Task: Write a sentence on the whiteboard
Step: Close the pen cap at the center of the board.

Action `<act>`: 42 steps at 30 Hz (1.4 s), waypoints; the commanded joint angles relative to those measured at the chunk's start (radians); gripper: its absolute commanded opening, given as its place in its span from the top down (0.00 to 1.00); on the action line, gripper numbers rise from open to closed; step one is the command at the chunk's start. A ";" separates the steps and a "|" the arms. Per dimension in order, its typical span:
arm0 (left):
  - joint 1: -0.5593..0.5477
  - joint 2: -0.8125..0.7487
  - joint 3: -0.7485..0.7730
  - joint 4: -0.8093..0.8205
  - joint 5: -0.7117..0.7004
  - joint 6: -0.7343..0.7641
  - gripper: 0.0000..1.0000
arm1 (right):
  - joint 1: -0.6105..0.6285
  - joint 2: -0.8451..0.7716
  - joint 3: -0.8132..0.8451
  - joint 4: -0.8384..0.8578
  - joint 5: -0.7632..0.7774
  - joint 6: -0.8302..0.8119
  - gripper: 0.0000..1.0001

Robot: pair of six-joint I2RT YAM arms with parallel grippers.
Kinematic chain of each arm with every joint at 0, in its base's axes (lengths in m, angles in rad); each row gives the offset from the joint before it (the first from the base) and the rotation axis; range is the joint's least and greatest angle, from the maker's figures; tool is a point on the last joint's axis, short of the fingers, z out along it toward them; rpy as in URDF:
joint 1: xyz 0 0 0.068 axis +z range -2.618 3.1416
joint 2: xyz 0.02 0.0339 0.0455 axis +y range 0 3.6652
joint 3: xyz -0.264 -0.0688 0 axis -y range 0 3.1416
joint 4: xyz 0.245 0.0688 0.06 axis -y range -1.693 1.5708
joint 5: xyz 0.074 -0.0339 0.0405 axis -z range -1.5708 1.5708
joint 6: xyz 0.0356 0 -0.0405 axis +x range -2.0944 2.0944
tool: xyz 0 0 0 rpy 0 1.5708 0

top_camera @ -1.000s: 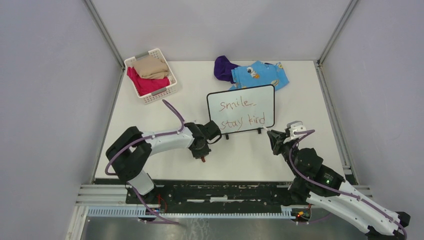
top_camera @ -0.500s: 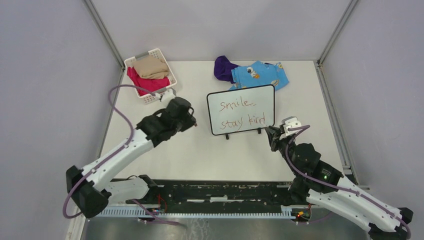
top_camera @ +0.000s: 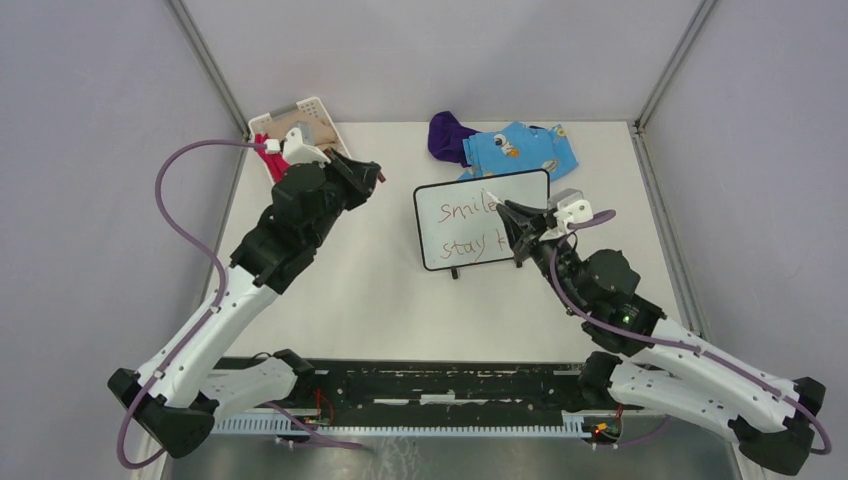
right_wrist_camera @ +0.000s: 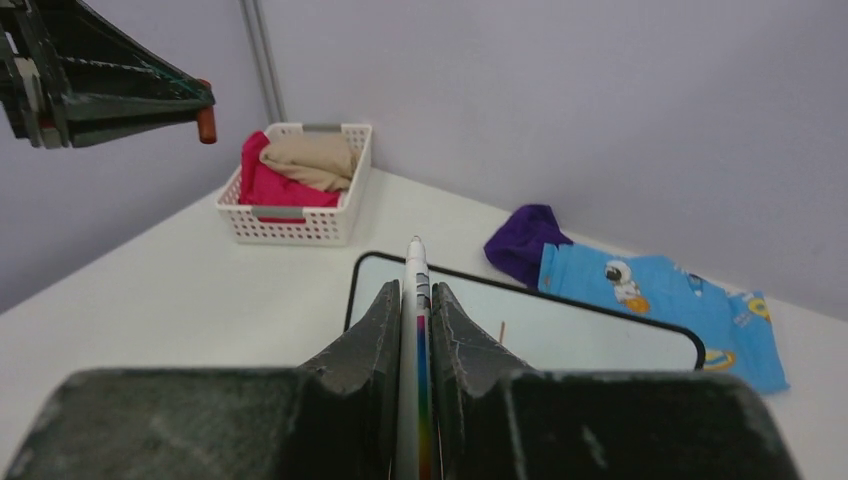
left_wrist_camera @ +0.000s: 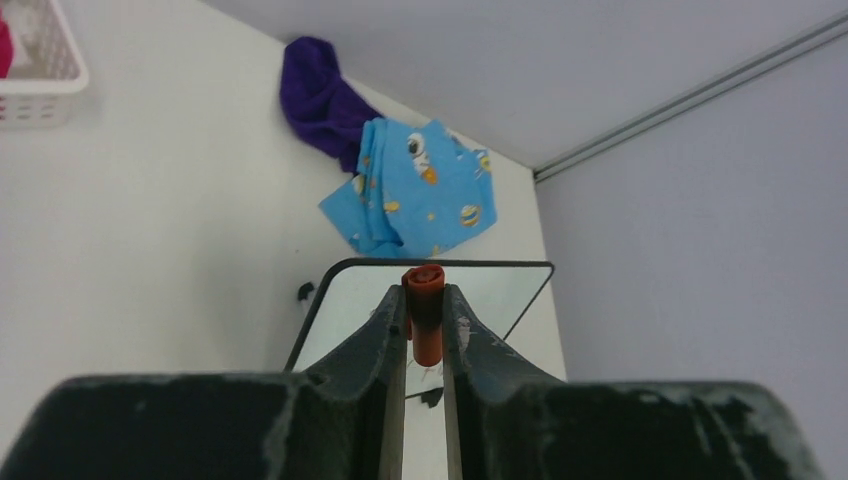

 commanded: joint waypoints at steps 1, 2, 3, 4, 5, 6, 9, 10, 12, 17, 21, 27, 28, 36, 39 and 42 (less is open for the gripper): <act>0.007 -0.082 0.019 0.317 0.057 0.103 0.98 | 0.004 0.073 0.106 0.258 -0.060 -0.034 1.00; 0.007 -0.093 0.018 0.350 0.060 0.114 0.98 | 0.004 0.087 0.118 0.292 -0.067 -0.032 1.00; 0.007 -0.099 0.022 0.358 0.058 0.121 0.98 | 0.005 0.098 0.126 0.322 -0.078 -0.032 1.00; 0.007 -0.103 0.030 0.359 0.054 0.128 0.98 | 0.005 0.109 0.134 0.346 -0.089 -0.032 1.00; 0.007 -0.106 0.041 0.359 0.057 0.134 0.98 | 0.005 0.119 0.140 0.368 -0.096 -0.030 1.00; 0.007 -0.107 0.044 0.360 0.059 0.135 0.98 | 0.004 0.126 0.143 0.386 -0.102 -0.025 1.00; 0.006 -0.129 0.037 0.402 0.079 0.121 0.98 | 0.005 0.147 0.143 0.435 -0.141 -0.002 1.00; 0.007 -0.137 0.033 0.416 0.090 0.114 0.98 | 0.005 0.154 0.141 0.446 -0.156 0.012 1.00; 0.007 -0.152 0.027 0.440 0.110 0.092 0.98 | 0.004 0.162 0.138 0.465 -0.186 0.053 1.00; 0.007 -0.166 0.030 0.515 0.171 0.023 0.98 | 0.005 0.163 0.126 0.520 -0.282 0.118 1.00; 0.007 -0.162 0.029 0.576 0.215 -0.035 0.98 | 0.005 0.141 0.119 0.538 -0.308 0.117 1.00; 0.006 -0.155 -0.003 0.684 0.255 -0.122 0.98 | 0.021 0.105 0.078 0.612 -0.265 0.081 1.00; 0.006 -0.152 -0.008 0.700 0.266 -0.134 0.98 | 0.024 0.108 0.081 0.617 -0.267 0.078 1.00; 0.006 -0.125 -0.050 0.839 0.304 -0.269 0.98 | 0.224 0.142 0.062 0.815 -0.197 -0.125 1.00; 0.007 -0.118 -0.058 0.875 0.307 -0.321 0.98 | 0.328 0.166 0.037 0.931 -0.140 -0.259 1.00; 0.007 -0.112 -0.055 0.885 0.304 -0.367 0.98 | 0.388 0.202 0.034 1.014 -0.114 -0.352 1.00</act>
